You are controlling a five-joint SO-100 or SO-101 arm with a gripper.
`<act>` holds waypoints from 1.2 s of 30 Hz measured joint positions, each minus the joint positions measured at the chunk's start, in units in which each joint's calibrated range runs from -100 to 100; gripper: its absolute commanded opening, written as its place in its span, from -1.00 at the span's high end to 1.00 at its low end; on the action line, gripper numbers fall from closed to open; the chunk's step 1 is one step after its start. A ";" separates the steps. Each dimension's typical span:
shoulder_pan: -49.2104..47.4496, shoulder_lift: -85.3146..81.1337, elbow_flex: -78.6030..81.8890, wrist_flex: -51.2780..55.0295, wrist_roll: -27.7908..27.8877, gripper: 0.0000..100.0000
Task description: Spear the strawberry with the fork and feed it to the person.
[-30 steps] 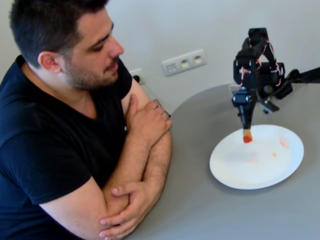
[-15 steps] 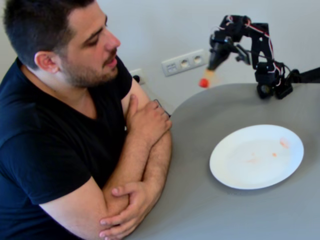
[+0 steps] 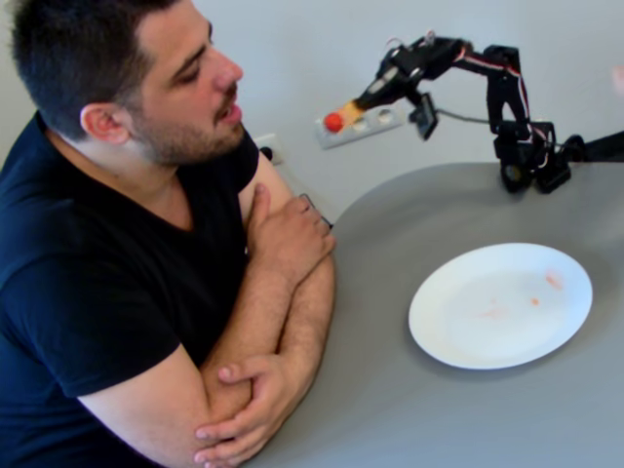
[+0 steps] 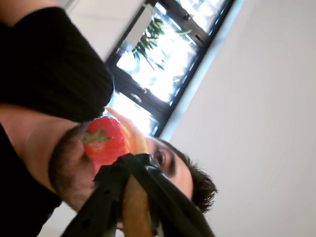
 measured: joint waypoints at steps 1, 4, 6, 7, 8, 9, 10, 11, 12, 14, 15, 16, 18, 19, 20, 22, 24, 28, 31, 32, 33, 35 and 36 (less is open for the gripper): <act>0.50 0.67 0.00 -0.77 0.47 0.98; 1.34 3.20 -0.09 -2.83 1.88 0.98; 2.01 4.05 0.00 -3.26 2.03 0.98; 2.77 4.64 -0.18 -3.60 2.14 0.98; 3.19 5.06 -0.27 -3.86 2.29 0.98; 3.27 5.23 -0.27 -4.46 2.50 0.98; 3.19 5.48 -0.27 -5.58 3.49 0.98; 2.85 5.56 -0.27 -6.78 4.85 0.98; 3.02 5.56 -0.27 -7.21 5.06 0.98; 3.19 5.56 -0.27 -9.01 6.20 0.98; 3.10 5.56 -0.27 -9.44 6.93 0.98; 3.10 5.56 -0.27 -9.87 7.19 0.98; 3.94 5.56 -0.27 -11.84 7.35 0.98; 4.28 6.07 -0.27 -12.53 7.40 0.98; 4.53 7.08 -0.54 -13.04 7.61 0.98; 4.95 9.86 -0.54 -13.30 7.66 0.98; 5.53 10.62 -0.63 -13.38 7.66 0.98; 6.04 11.21 -0.63 -13.64 7.66 0.98; 6.04 11.21 -0.63 -13.64 7.66 0.98; 6.04 11.21 -0.63 -13.64 7.66 0.98; 6.04 11.21 -0.63 -13.64 7.66 0.98; 6.04 11.21 -0.63 -13.64 7.66 0.98; 6.04 11.21 -0.63 -13.64 7.66 0.98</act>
